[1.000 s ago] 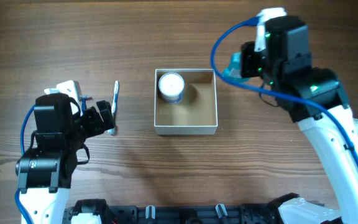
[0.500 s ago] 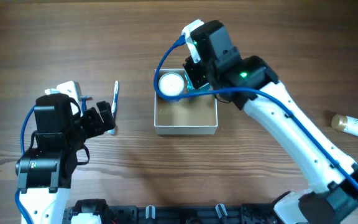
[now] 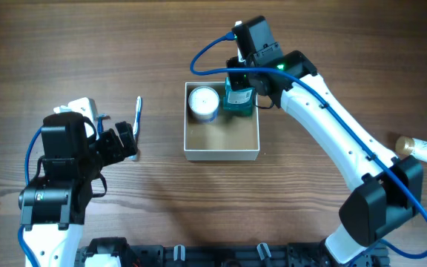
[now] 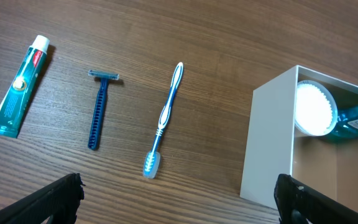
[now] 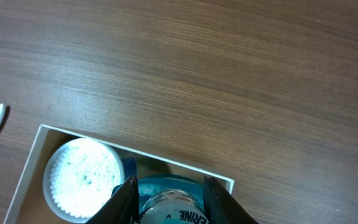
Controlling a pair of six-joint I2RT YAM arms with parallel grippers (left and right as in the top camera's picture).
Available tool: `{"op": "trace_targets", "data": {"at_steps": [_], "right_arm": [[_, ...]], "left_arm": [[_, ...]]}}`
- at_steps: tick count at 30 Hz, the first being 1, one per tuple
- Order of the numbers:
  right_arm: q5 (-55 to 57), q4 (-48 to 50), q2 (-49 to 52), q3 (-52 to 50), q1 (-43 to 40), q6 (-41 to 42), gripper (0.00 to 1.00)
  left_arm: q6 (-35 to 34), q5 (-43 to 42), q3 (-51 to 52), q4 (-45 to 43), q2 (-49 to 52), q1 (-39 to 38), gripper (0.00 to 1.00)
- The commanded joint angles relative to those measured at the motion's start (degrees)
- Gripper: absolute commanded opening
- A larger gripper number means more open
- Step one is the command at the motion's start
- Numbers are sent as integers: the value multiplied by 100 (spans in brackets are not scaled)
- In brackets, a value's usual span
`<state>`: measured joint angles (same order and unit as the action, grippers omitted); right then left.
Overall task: Pack container
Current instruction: 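Lower the mouthwash bottle into the box beside the tub, release, then reach the right gripper to the white Pantene tube and grasp it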
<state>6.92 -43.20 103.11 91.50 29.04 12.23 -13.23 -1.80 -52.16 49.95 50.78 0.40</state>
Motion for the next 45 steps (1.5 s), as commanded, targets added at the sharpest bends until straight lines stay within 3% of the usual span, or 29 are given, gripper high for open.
{"op": "trace_targets", "data": {"at_steps": [1, 3, 5, 6, 8, 11, 14, 25, 27, 30, 34, 36, 39, 45], "right_arm": [[-210, 33, 258, 157, 24, 138, 4], [-249, 48, 389, 157, 24, 149, 4], [-249, 50, 431, 157, 24, 149, 13], [-247, 52, 433, 157, 24, 146, 34], [-249, 50, 431, 157, 24, 144, 57], [-249, 35, 431, 157, 24, 142, 73], [-247, 35, 431, 157, 24, 144, 79], [-236, 79, 407, 160, 22, 186, 80], [118, 2, 216, 278, -114, 809, 84], [273, -595, -363, 702, -1040, 1947, 86], [0, -2085, -960, 835, -3595, 3381, 88], [-348, -2660, -935, 785, -4721, 3442, 100], [-1088, -2800, -896, 385, -6395, 3427, 100], [-1025, -2157, -551, -387, -7670, 3375, 100]], "left_arm": [[-74, -9, -105, 4, 2, -31, 100], [-74, -9, -105, 7, 2, -31, 100], [-74, -9, -105, 4, 2, -31, 100], [-74, -9, -105, 4, 2, -31, 100], [-74, -9, -105, 4, 2, -31, 100], [-74, -9, -105, 4, 2, -31, 100], [-74, -9, -105, 4, 2, -31, 100], [-72, -9, -105, 4, 2, -31, 100], [-74, -9, -105, 4, 2, -31, 100], [-74, -9, -105, 4, 2, -31, 100], [-74, -9, -105, 4, 2, -31, 100], [-74, -9, -105, 4, 2, -31, 100], [-74, -9, -105, 4, 2, -31, 100], [-74, -9, -105, 4, 2, -31, 100]]}}
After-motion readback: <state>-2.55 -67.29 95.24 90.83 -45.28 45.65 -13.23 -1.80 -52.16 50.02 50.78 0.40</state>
